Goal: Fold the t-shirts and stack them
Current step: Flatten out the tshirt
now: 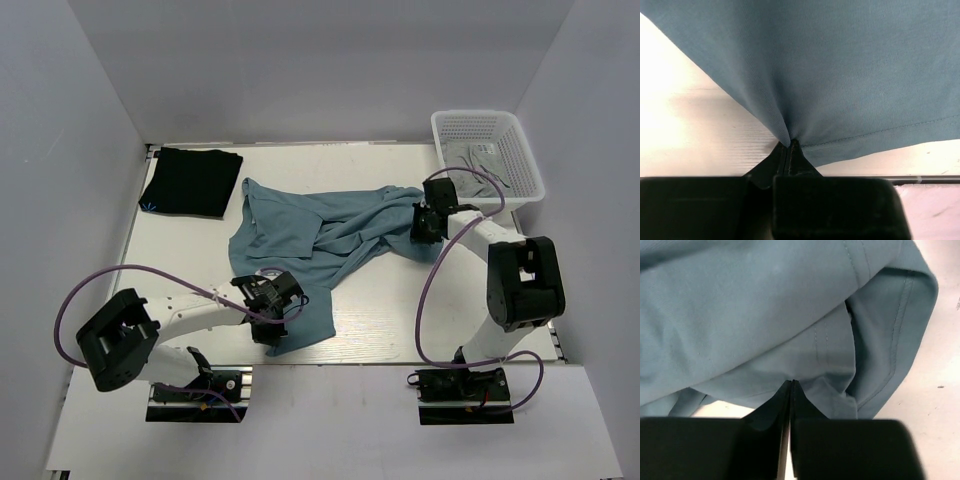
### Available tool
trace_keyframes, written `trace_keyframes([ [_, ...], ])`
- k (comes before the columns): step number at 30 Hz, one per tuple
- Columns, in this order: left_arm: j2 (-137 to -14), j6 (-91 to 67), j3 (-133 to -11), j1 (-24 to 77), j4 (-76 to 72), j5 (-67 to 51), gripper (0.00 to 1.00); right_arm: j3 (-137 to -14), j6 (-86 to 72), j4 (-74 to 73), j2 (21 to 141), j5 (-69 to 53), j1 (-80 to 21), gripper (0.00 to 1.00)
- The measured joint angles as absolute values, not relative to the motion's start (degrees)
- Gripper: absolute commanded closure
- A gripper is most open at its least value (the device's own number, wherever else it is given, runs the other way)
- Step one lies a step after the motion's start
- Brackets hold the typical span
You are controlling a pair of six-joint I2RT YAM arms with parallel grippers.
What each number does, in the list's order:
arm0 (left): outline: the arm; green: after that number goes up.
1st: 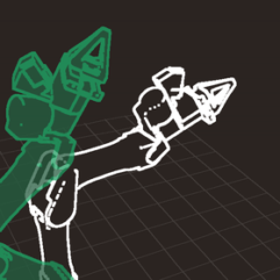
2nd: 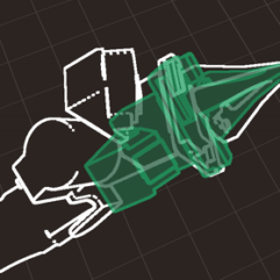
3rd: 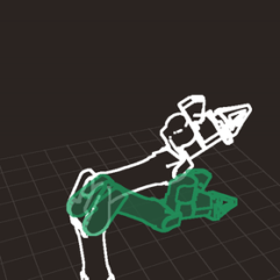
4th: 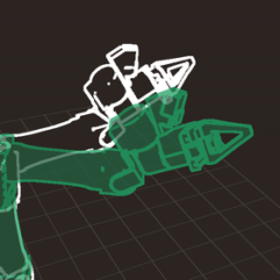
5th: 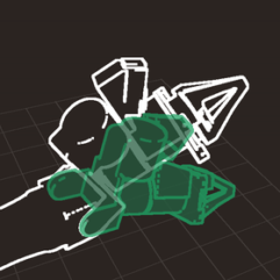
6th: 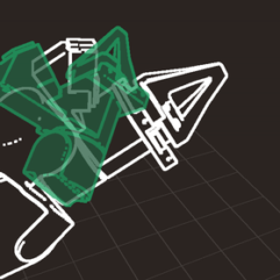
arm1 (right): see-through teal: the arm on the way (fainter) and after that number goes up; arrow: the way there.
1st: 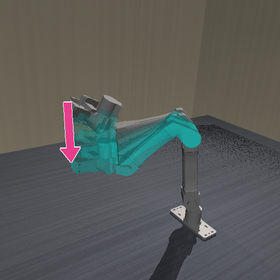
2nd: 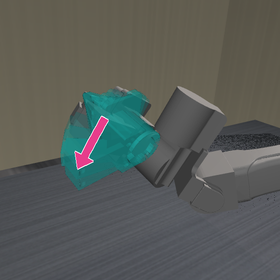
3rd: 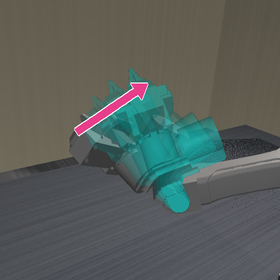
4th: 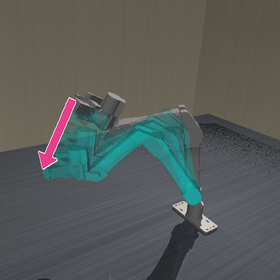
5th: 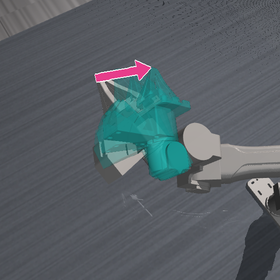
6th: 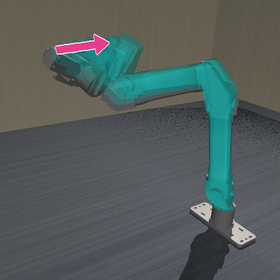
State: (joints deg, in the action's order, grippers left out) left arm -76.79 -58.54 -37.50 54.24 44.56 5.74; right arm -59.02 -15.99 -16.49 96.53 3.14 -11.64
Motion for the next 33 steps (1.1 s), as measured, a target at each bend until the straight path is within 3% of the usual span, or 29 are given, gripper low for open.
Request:
trace_keyframes([
  [9, -75.6, -58.5, -37.4, 54.2, 44.6, 11.5, 1.00, -56.7, -17.3, -16.5, 92.1, 5.3, -11.6, 1.00],
  [10, -75.5, -58.5, -37.3, 54.2, 44.6, 12.3, 1.00, -56.4, -17.4, -16.5, 91.3, 5.9, -11.6, 0.86],
  [12, -75.0, -58.5, -37.1, 54.2, 44.6, 13.6, 1.00, -56.4, -17.6, -16.7, 90.1, 7.4, -11.6, 0.79],
  [13, -74.8, -58.5, -37.0, 54.2, 44.7, 14.3, 1.00, -56.4, -17.5, -16.6, 89.8, 7.9, -11.6, 0.69],
  [17, -74.3, -58.5, -36.9, 54.2, 45.0, 15.9, 1.00, -56.4, -17.1, -16.7, 90.2, 9.2, -11.6, 0.56],
  [19, -74.3, -58.5, -36.9, 54.2, 45.1, 16.3, 1.00, -56.4, -16.8, -16.7, 91.1, 9.4, -11.6, 0.54],
  [20, -74.3, -58.5, -36.9, 54.2, 45.3, 16.5, 1.00, -56.5, -16.7, -16.7, 91.9, 9.6, -11.6, 0.48],
  [33, -74.9, -58.4, -36.9, 54.2, 45.4, 17.3, 1.00, -56.5, -16.2, -16.1, 96.1, 9.1, -11.6, 0.48],
])
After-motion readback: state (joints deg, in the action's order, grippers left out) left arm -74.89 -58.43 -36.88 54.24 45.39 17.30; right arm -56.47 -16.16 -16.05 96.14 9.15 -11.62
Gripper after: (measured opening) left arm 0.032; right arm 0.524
